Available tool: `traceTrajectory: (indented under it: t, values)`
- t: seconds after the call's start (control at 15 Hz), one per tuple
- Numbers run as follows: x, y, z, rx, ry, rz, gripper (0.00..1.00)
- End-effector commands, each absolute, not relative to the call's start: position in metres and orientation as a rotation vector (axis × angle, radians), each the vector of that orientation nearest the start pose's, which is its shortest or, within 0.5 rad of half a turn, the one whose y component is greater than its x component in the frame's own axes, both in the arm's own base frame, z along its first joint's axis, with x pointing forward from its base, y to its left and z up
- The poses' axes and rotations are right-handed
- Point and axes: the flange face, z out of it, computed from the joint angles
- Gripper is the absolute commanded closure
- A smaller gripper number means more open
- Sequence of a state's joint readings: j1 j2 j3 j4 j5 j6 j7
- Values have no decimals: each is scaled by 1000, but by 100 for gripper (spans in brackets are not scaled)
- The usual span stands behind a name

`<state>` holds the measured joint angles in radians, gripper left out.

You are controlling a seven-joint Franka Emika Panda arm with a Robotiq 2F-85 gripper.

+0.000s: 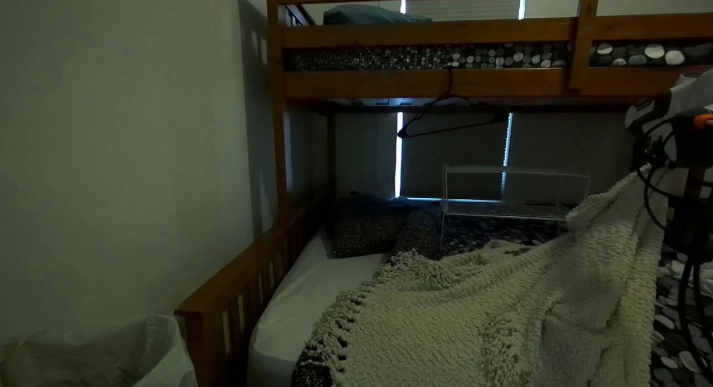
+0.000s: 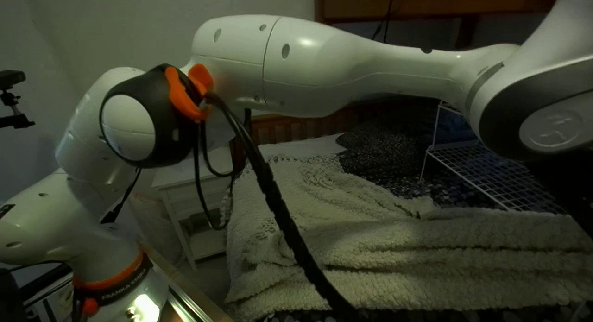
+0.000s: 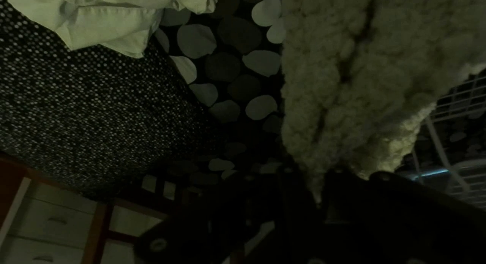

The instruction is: Move the white fleece slightly to the right and then fold it in the middle

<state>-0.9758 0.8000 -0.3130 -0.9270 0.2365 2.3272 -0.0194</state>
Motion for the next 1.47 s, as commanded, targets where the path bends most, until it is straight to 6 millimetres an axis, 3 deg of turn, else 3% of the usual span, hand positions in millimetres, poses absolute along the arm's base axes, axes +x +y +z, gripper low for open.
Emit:
traceTrajectory:
  t: [0.0,0.33,0.53,0.73,1.07,1.2,1.4]
  values:
    - [293,-772,504,-2692,2133,-1052,97]
    - [236,-796,507,-2506,2394,-1117,97]
    - [229,-800,509,-2402,2542,-1157,97]
    - [271,-784,519,-2480,2514,-1161,97]
    - [345,-731,547,-2749,2016,-941,97]
    - [357,-705,569,-2780,1879,-805,97]
    - [351,-669,606,-2801,1702,-601,97]
